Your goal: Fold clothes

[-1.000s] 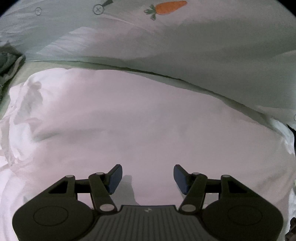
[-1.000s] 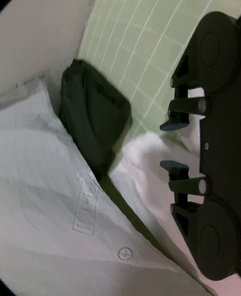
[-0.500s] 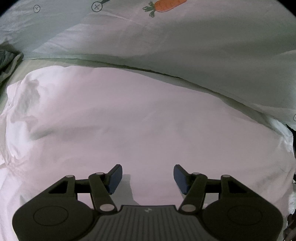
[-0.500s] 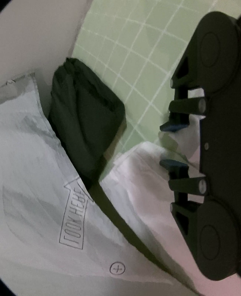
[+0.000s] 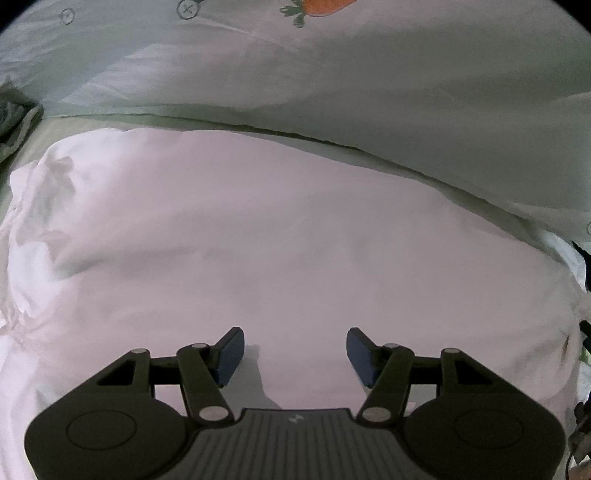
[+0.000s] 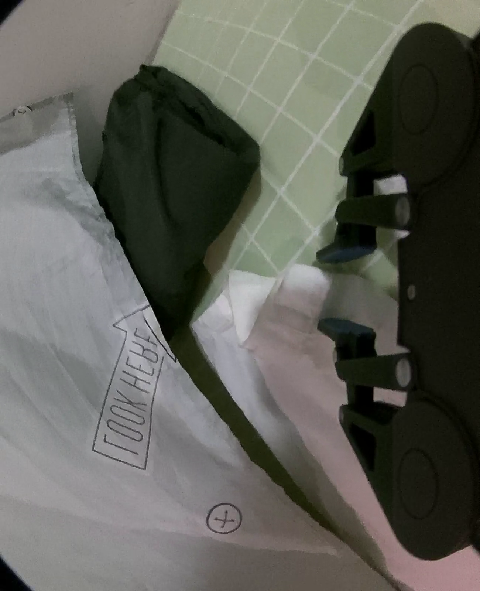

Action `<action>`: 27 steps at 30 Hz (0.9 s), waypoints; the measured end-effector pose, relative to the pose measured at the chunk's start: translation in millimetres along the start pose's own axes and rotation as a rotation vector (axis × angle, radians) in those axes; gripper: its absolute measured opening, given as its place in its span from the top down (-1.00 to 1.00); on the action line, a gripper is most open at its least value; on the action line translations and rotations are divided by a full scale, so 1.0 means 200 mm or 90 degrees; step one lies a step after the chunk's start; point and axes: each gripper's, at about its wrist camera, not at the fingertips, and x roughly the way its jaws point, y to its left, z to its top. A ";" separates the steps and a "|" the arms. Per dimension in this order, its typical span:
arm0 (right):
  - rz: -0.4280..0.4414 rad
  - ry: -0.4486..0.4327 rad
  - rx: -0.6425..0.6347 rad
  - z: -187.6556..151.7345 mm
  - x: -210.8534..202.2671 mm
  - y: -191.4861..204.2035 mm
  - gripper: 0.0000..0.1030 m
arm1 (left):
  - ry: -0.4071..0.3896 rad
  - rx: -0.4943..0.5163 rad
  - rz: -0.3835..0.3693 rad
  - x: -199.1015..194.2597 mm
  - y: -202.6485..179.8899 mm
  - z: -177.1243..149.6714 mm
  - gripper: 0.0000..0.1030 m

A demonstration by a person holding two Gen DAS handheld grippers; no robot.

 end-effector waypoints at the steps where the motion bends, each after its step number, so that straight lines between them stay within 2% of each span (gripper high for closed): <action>1: 0.001 -0.001 0.000 0.00 0.00 0.00 0.65 | 0.000 -0.004 0.000 0.00 0.01 0.00 -0.21; 2: -0.003 -0.005 -0.003 0.01 -0.02 0.01 0.76 | 0.001 -0.008 0.000 0.00 0.01 0.00 -0.21; 4: -0.007 -0.030 -0.001 0.03 -0.10 0.01 0.84 | -0.003 -0.012 0.001 -0.01 0.02 0.00 -0.21; 5: -0.004 -0.052 0.004 0.05 -0.15 0.01 0.86 | -0.006 -0.014 0.003 -0.01 0.02 0.00 -0.21; 9: -0.055 -0.141 -0.017 0.12 -0.50 -0.02 0.87 | -0.021 -0.021 0.013 -0.05 0.04 0.01 -0.21; 12: -0.101 -0.104 -0.005 0.08 -0.56 -0.10 0.84 | -0.030 -0.037 0.017 -0.07 0.08 0.00 -0.21; 15: -0.194 0.032 -0.007 -0.02 -0.41 -0.21 0.72 | -0.037 -0.061 0.016 -0.10 0.13 -0.02 -0.21; 16: -0.200 0.041 0.002 -0.04 -0.41 -0.25 0.60 | -0.043 -0.067 0.015 -0.12 0.15 -0.03 -0.21; 17: -0.201 0.044 0.014 -0.06 -0.43 -0.29 0.37 | -0.051 -0.073 0.014 -0.15 0.17 -0.04 -0.21; 20: -0.173 0.016 0.038 -0.07 -0.57 -0.35 -0.09 | -0.069 -0.094 0.014 -0.23 0.24 -0.10 -0.21; 21: -0.150 0.012 0.040 -0.09 -0.61 -0.36 -0.14 | -0.070 -0.103 0.015 -0.25 0.26 -0.12 -0.21; 23: -0.106 0.019 0.043 -0.11 -0.66 -0.38 -0.37 | -0.065 -0.120 0.019 -0.27 0.31 -0.17 -0.22; 25: -0.075 0.029 0.051 -0.14 -0.71 -0.42 -0.50 | -0.058 -0.137 0.022 -0.30 0.36 -0.23 -0.22; 27: -0.054 0.040 0.064 -0.20 -0.76 -0.45 -0.53 | -0.051 -0.149 0.023 -0.32 0.40 -0.29 -0.22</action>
